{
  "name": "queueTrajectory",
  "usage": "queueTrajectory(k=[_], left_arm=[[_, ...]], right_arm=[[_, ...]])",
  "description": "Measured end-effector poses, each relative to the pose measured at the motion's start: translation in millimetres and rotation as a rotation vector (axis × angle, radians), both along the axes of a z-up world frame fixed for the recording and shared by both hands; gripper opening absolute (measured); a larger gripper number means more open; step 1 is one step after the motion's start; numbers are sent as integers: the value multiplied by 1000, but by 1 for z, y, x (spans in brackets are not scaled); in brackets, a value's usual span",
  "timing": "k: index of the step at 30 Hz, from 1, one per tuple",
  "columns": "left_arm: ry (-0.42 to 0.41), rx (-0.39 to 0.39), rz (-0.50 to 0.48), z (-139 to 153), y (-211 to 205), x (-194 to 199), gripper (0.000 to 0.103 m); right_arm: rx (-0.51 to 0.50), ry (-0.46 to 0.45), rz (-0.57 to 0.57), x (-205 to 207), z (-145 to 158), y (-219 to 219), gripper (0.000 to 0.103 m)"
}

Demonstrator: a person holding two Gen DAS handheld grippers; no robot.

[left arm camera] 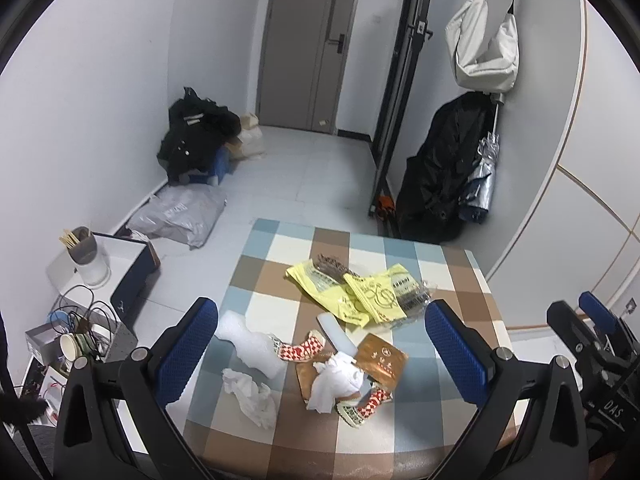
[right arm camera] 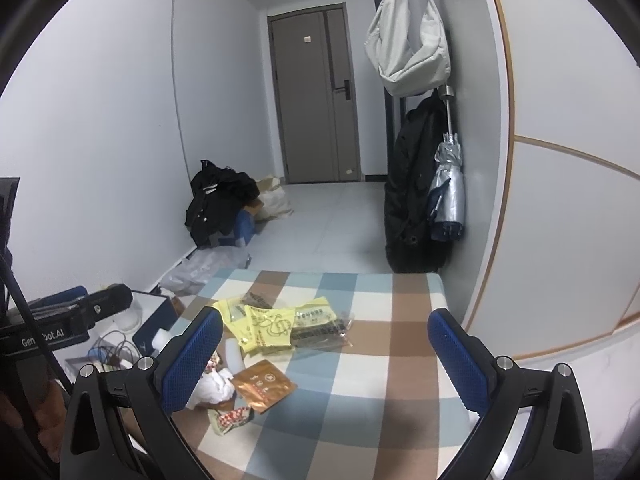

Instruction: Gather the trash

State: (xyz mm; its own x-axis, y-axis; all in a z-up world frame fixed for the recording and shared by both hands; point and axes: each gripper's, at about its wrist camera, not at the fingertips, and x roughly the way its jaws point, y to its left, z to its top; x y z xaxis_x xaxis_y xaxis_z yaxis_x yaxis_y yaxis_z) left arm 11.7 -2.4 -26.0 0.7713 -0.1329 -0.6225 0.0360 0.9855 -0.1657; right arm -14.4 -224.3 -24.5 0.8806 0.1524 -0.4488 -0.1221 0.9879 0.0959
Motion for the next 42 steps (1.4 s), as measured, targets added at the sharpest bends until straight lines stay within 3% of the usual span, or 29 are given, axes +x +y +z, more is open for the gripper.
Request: queueTrajectory(k=[11, 25, 28, 31, 32, 35, 42], left_arm=[[228, -96, -86, -41, 25, 22, 100], [489, -85, -88, -97, 48, 34, 75], [498, -80, -96, -101, 49, 35, 68], [501, -38, -102, -105, 48, 37, 51], [513, -36, -111, -108, 47, 39, 40], [547, -64, -133, -113, 45, 40, 22], [491, -46, -155, -99, 42, 36, 9]], right_arm=[[36, 25, 34, 14, -7, 6, 103], [26, 110, 105, 52, -25, 31, 103], [20, 122, 125, 57, -28, 37, 103], [8, 136, 139, 61, -32, 43, 103], [8, 144, 147, 62, -34, 44, 103], [13, 174, 169, 64, -38, 48, 103], [-41, 203, 205, 62, -46, 56, 103]])
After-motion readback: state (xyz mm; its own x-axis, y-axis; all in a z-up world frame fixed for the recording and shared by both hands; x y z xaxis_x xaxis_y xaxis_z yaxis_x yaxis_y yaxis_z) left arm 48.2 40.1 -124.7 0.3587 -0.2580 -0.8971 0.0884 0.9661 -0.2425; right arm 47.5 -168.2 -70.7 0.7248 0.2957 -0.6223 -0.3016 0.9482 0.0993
